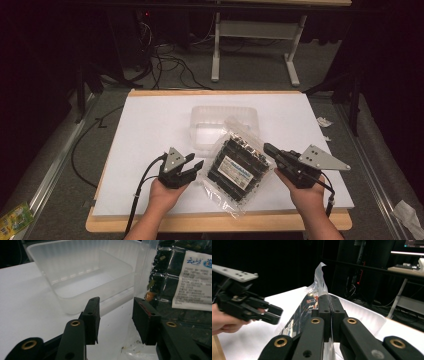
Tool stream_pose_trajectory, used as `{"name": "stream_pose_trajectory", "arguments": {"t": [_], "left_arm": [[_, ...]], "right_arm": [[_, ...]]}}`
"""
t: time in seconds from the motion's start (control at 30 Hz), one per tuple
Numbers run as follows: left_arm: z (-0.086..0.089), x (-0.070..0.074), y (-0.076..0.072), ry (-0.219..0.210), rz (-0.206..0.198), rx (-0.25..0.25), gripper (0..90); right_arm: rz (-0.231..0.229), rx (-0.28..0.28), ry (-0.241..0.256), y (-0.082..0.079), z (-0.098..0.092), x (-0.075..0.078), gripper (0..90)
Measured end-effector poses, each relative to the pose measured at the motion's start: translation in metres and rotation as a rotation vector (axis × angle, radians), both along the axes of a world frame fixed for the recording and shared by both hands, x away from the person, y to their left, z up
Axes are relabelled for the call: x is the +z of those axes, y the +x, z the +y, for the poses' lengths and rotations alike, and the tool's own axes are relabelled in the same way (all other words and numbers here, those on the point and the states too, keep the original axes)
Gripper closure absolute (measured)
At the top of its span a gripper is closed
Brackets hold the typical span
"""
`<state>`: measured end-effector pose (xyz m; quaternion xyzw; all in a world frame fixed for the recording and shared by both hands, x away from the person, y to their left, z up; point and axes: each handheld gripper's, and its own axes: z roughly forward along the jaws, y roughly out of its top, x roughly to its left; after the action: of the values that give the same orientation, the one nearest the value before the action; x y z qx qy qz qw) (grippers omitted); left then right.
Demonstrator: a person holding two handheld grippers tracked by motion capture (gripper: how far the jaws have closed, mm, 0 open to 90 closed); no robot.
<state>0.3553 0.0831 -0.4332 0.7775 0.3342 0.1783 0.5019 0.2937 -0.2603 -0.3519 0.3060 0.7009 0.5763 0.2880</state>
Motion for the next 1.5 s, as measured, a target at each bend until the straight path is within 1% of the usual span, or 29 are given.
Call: {"name": "stream_pose_trajectory", "arguments": {"t": [0.03,0.07,0.1,0.13,0.2,0.27,0.3,0.33,0.37,0.43,0.5,0.57,0.6,0.67,0.73,0.83,0.93,0.97,1.17,1.23,1.3,1.33,1.37,1.4,1.47,1.5], "left_arm": [[-0.004,0.000,0.003,-0.006,0.002,-0.012,58.3],[-0.004,0.000,0.003,-0.006,0.002,-0.012,58.4],[-0.005,0.001,0.005,-0.011,0.005,-0.023,58.4],[-0.006,0.001,0.006,-0.023,0.004,-0.032,58.8],[-0.009,0.002,0.009,-0.039,0.007,-0.042,62.6],[-0.012,0.003,0.013,-0.059,0.025,-0.074,63.7],[-0.013,0.003,0.014,-0.062,0.034,-0.086,65.2],[-0.014,0.002,0.015,-0.068,0.039,-0.096,69.4],[-0.015,0.002,0.017,-0.079,0.050,-0.109,69.4],[-0.017,0.000,0.018,-0.095,0.067,-0.138,74.3],[-0.020,-0.001,0.016,-0.082,0.061,-0.140,79.9],[-0.019,-0.001,0.016,-0.082,0.061,-0.139,80.3],[-0.019,-0.001,0.016,-0.083,0.056,-0.137,84.8],[-0.017,-0.002,0.014,-0.084,0.040,-0.140,86.0],[-0.017,-0.002,0.012,-0.070,0.021,-0.136,90.0],[-0.019,-0.003,0.006,-0.060,-0.016,-0.117,90.0],[-0.019,-0.006,0.002,-0.070,-0.044,-0.105,90.0],[-0.019,-0.006,0.002,-0.070,-0.044,-0.105,90.0],[-0.021,-0.008,-0.003,-0.062,-0.086,-0.085,90.0],[-0.021,-0.008,-0.003,-0.058,-0.093,-0.082,90.0],[-0.022,-0.009,-0.004,-0.054,-0.105,-0.077,90.0],[-0.022,-0.009,-0.005,-0.047,-0.116,-0.076,90.0],[-0.022,-0.009,-0.006,-0.042,-0.121,-0.075,90.0],[-0.022,-0.009,-0.006,-0.038,-0.125,-0.074,90.0],[-0.023,-0.010,-0.007,-0.033,-0.131,-0.072,90.0],[-0.023,-0.010,-0.007,-0.028,-0.141,-0.071,90.0]], "right_arm": [[-0.007,0.003,-0.004,-0.002,0.002,0.001,90.0],[-0.009,0.003,-0.006,-0.003,0.003,0.002,90.0],[-0.009,0.003,-0.006,-0.003,0.003,0.002,90.0],[-0.013,0.009,-0.006,-0.003,0.003,0.002,90.0],[-0.018,0.016,-0.005,-0.004,0.006,0.003,90.0],[-0.017,0.016,-0.009,-0.004,0.006,0.003,90.0],[-0.023,0.017,-0.003,-0.004,0.007,0.003,90.0],[-0.023,0.018,-0.006,-0.004,0.007,0.003,90.0],[-0.025,0.016,-0.008,-0.004,0.008,0.003,90.0],[-0.021,0.012,-0.004,-0.004,0.007,0.002,90.0],[-0.021,0.009,-0.005,-0.003,0.006,0.002,90.0],[-0.020,0.007,-0.002,-0.003,0.006,0.001,90.0],[-0.014,0.001,-0.001,-0.003,0.006,0.001,90.0],[-0.017,0.002,-0.002,-0.002,0.005,0.000,90.0],[-0.013,-0.005,0.006,-0.001,0.003,-0.001,90.0],[-0.007,-0.015,0.015,0.000,0.002,-0.002,90.0],[-0.002,-0.019,0.022,0.001,-0.001,-0.004,90.0],[-0.002,-0.019,0.022,0.001,-0.001,-0.004,90.0],[0.018,-0.023,0.038,0.003,-0.004,-0.005,89.9],[0.017,-0.024,0.047,0.005,-0.006,-0.005,88.0],[0.027,-0.028,0.063,0.006,-0.009,-0.006,84.1],[0.035,-0.029,0.071,0.008,-0.011,-0.006,82.1],[0.054,-0.030,0.083,0.009,-0.014,-0.007,79.5],[0.068,-0.033,0.098,0.011,-0.017,-0.009,78.7],[0.070,-0.029,0.107,0.012,-0.018,-0.010,77.9],[0.083,-0.027,0.112,0.013,-0.019,-0.011,76.6]]}}
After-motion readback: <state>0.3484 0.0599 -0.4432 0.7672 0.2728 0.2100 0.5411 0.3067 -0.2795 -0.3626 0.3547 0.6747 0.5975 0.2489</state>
